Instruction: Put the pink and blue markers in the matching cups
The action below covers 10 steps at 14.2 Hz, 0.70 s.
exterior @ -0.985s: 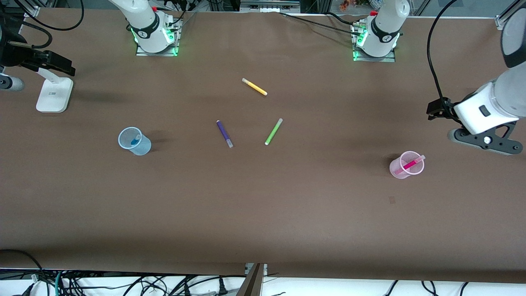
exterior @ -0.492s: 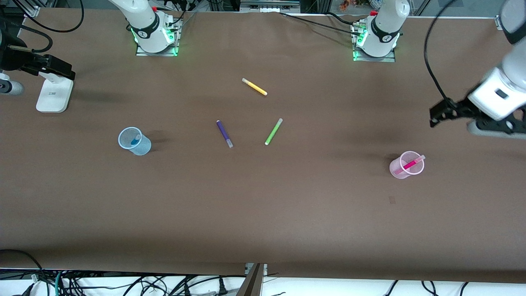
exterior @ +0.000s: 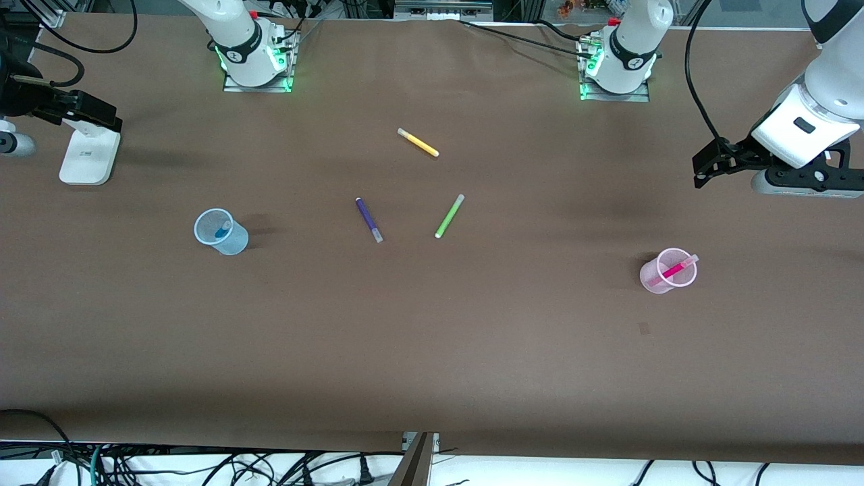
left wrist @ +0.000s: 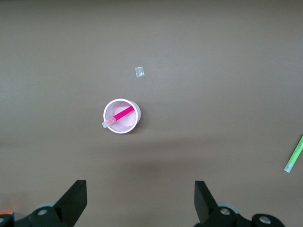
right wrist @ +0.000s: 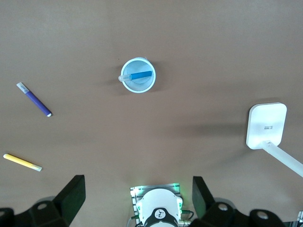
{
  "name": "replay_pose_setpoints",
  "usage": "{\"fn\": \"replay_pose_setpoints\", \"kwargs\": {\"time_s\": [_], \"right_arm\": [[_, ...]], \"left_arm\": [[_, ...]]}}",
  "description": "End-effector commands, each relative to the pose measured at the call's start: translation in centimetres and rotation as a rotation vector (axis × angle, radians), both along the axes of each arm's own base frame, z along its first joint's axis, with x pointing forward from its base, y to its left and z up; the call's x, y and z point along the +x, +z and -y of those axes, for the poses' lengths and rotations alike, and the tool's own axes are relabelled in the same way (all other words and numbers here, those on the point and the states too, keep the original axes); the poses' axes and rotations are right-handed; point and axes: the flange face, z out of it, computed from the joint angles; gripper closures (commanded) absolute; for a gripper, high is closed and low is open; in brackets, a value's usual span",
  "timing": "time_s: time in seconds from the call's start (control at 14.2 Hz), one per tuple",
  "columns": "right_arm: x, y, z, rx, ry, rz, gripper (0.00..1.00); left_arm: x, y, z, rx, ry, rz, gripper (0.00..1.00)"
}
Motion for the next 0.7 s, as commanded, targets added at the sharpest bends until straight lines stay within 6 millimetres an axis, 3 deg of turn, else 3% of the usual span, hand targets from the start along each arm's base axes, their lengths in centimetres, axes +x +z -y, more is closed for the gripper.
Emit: {"fn": "replay_pose_setpoints", "kwargs": {"time_s": [0.0, 0.63], "right_arm": [[0.24, 0.60, 0.18, -0.008, 0.002, 0.009, 0.00], [0.26, 0.54, 0.10, -0.009, 0.002, 0.009, 0.00]], "left_arm": [[-0.32, 0.12, -0.20, -0.003, -0.017, 0.000, 0.00], [-0.01, 0.02, -0.07, -0.005, -0.020, -0.001, 0.00]]}}
